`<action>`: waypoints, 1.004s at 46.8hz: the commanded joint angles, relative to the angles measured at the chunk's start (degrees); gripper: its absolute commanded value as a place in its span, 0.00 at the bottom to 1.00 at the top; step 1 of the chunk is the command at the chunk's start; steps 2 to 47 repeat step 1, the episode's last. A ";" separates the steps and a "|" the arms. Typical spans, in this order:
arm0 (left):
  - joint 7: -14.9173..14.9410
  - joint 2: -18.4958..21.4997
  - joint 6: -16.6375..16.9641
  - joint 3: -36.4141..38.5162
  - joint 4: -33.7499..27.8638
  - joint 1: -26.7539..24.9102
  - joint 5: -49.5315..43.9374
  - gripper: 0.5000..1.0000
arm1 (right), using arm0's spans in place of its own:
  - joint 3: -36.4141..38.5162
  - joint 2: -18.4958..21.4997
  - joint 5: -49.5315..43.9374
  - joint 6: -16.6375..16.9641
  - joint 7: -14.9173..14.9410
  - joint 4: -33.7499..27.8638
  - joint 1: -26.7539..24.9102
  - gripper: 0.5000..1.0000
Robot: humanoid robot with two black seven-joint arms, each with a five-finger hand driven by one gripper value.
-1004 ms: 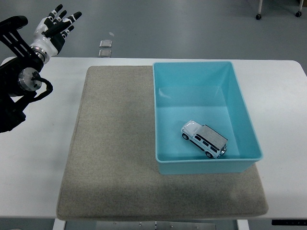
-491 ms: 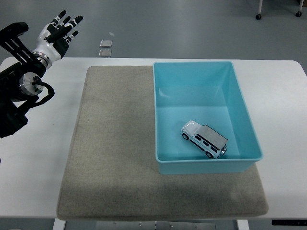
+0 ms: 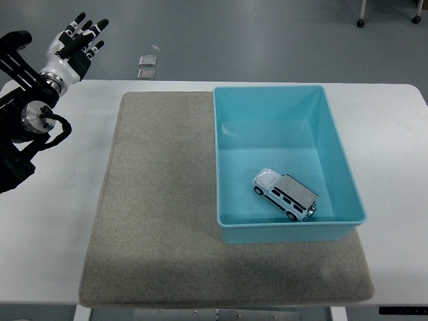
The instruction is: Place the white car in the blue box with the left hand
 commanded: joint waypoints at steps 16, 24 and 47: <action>-0.05 0.09 0.01 -0.01 0.00 0.09 0.10 1.00 | -0.44 0.00 -0.62 -0.58 -0.56 -0.10 0.00 0.87; -0.05 0.09 0.01 -0.01 0.00 0.09 0.10 1.00 | -0.44 0.00 -0.62 -0.58 -0.56 -0.10 0.00 0.87; -0.05 0.09 0.01 -0.01 0.00 0.09 0.10 1.00 | -0.44 0.00 -0.62 -0.58 -0.56 -0.10 0.00 0.87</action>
